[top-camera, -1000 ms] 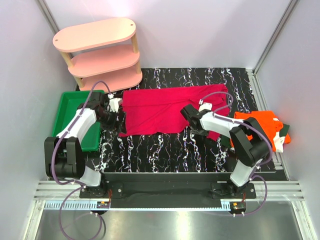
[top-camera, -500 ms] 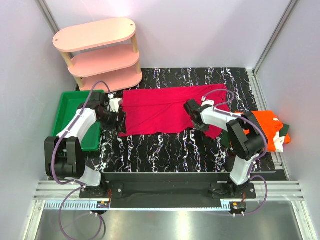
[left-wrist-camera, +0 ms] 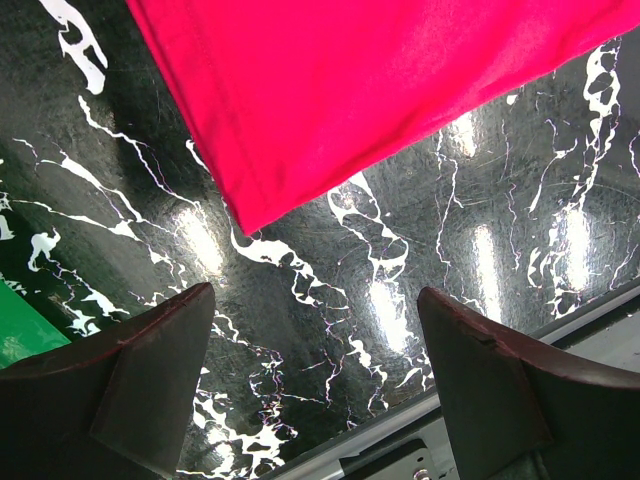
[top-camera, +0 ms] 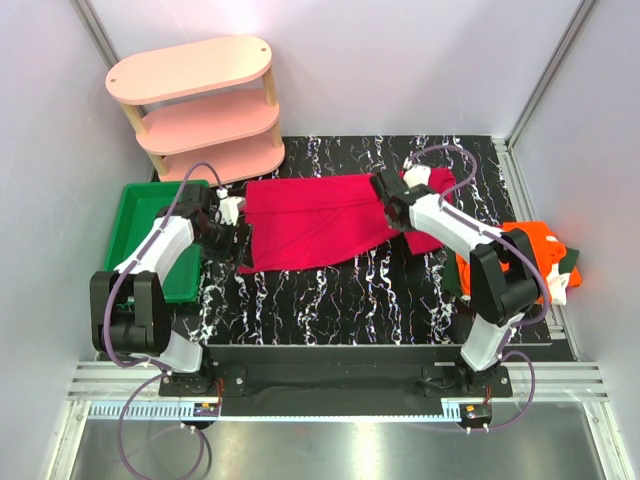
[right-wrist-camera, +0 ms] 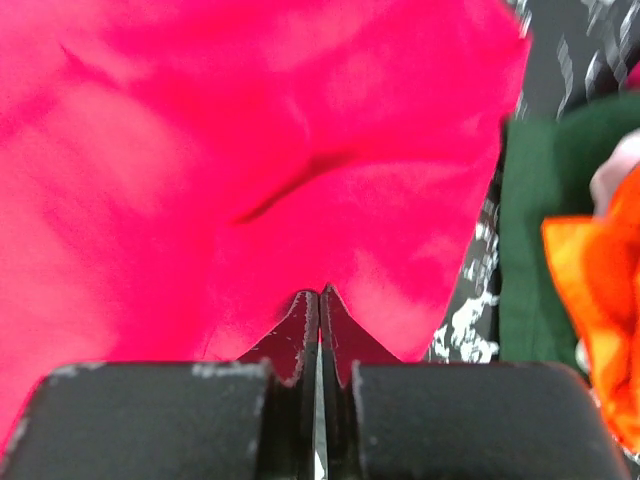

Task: Fold and stack the t-shirts
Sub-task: Grap the side of the flattened tshirt closest away from the robot with both arms

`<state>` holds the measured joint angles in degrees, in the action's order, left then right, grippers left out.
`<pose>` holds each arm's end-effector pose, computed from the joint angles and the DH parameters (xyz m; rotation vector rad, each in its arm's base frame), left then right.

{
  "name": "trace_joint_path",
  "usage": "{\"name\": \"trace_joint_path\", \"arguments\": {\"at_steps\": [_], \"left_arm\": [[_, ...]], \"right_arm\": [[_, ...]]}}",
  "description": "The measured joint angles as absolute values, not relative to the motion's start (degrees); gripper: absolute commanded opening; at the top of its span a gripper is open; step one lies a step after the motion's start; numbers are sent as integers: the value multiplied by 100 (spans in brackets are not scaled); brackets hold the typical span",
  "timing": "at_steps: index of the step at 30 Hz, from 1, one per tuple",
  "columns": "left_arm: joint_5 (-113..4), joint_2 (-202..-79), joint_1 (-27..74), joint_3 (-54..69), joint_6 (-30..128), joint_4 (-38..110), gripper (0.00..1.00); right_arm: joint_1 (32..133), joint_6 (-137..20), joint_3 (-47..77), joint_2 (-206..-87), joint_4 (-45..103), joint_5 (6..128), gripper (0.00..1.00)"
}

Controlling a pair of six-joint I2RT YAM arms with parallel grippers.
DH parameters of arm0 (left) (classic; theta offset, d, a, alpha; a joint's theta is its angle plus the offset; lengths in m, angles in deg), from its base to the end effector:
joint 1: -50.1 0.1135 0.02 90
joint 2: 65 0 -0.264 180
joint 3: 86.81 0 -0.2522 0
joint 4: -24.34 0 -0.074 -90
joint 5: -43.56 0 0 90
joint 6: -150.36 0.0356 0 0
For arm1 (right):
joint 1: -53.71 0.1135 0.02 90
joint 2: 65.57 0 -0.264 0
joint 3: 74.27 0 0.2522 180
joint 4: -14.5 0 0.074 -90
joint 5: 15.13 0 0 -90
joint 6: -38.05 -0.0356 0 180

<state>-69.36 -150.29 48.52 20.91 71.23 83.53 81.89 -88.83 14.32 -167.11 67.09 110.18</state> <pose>0.2762 -0.0215 0.2182 0.3858 2.7299 -0.5219 0.3282 0.1525 0.2218 0.3524 2.4165 -0.3698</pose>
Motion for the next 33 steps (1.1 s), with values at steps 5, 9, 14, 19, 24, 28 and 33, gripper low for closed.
{"name": "trace_joint_path", "arguments": {"at_steps": [5,9,14,19,24,28,33], "left_arm": [[-6932,-15029,4852,2091,7121,8353,88],[-6908,-15029,4852,2091,7121,8353,88],[-6868,-15038,4852,2091,7121,8353,88],[-6820,-15130,4852,2091,7112,8353,88],[-6779,-15200,4852,2091,7108,8356,88],[-6763,-15298,4852,2082,7106,8356,88],[-6766,-15438,4852,1969,7093,8380,88]], "right_arm": [[7890,-8590,2118,-16931,6707,11125,0],[7614,-8474,2444,-17412,6715,11123,0],[7208,-8413,2739,-18000,6783,11060,0],[6910,-8293,3318,-18523,6862,10968,0],[6773,-8129,4140,-19097,6855,10870,8],[6749,-8020,4551,-19454,6840,10817,39],[6751,-7972,4477,-19445,6766,10811,49]]}}
